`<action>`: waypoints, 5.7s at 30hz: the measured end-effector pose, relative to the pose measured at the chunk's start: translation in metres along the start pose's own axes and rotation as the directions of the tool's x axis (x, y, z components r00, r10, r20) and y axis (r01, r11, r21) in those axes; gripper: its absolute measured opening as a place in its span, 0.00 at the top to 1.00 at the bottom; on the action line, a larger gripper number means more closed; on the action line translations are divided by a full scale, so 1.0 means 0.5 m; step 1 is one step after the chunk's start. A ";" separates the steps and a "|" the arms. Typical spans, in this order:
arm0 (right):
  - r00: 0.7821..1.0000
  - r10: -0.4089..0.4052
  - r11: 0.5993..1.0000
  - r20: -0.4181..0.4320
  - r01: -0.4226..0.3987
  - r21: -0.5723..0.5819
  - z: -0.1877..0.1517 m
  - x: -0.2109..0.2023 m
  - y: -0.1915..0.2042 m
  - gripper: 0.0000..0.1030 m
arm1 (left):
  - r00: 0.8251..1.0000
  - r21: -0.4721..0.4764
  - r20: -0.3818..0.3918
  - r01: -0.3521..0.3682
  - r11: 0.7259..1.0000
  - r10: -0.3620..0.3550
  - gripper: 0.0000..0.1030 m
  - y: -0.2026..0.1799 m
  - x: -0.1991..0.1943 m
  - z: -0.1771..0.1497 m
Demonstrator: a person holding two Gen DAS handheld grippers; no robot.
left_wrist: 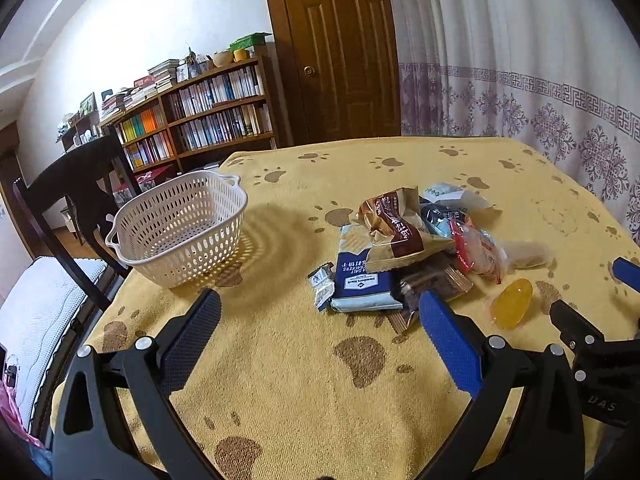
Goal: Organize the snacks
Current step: 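Move the left tool toward the snack pile, then grasp the small silver-wrapped snack with the left tool, then drop the silver snack into the basket with the left tool while the right tool grasps the jelly cup, then carry the yellow jelly cup into the white basket and release it with the right tool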
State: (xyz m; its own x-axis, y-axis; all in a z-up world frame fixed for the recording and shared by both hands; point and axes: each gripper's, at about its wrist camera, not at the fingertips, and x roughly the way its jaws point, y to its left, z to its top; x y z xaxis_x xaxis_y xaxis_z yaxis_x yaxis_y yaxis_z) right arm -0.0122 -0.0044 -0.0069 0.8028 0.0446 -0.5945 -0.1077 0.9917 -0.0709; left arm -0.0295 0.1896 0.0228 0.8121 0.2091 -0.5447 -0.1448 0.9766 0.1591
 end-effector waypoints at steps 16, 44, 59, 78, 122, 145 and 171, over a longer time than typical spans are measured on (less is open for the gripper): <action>0.999 0.009 1.000 -0.045 -0.009 0.001 0.004 0.014 -0.003 0.05 | 0.999 0.011 -0.035 -0.017 1.000 0.018 0.02 0.002 0.017 -0.004; 0.949 0.141 0.990 -0.282 -0.143 0.011 -0.039 0.111 -0.004 0.05 | 0.965 -0.047 -0.251 0.063 0.997 -0.073 0.02 0.079 0.164 -0.018; 0.950 0.135 0.990 -0.282 -0.139 0.003 -0.035 0.112 -0.004 0.05 | 0.959 -0.097 -0.275 0.035 0.995 -0.061 0.09 0.098 0.262 0.020; 0.950 0.133 0.990 -0.284 -0.139 -0.001 -0.032 0.114 -0.003 0.05 | 0.959 -0.057 -0.274 0.061 0.996 -0.075 0.40 0.070 0.290 0.054; 0.935 0.304 0.953 -0.181 -0.298 0.059 0.025 0.104 0.021 0.27 | 0.987 -0.136 0.029 0.161 0.978 -0.158 0.79 0.163 0.103 0.111; 0.958 0.254 0.966 -0.136 -0.244 0.087 0.042 0.111 0.030 0.67 | 1.000 -0.363 0.024 0.000 0.932 0.010 0.34 0.372 0.158 0.131; 0.876 0.482 0.876 0.013 -0.481 -0.047 0.207 0.001 0.213 0.66 | 0.964 -0.432 0.136 -0.149 0.889 0.228 0.03 0.444 0.032 0.142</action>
State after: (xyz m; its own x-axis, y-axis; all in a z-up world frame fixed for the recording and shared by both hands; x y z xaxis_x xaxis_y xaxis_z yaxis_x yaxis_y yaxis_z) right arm 0.0373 0.1136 0.0680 0.6596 0.5183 -0.5443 -0.5076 0.8413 0.1860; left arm -0.0087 0.4061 0.1078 0.8270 0.4173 -0.3769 -0.4941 0.8592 -0.1330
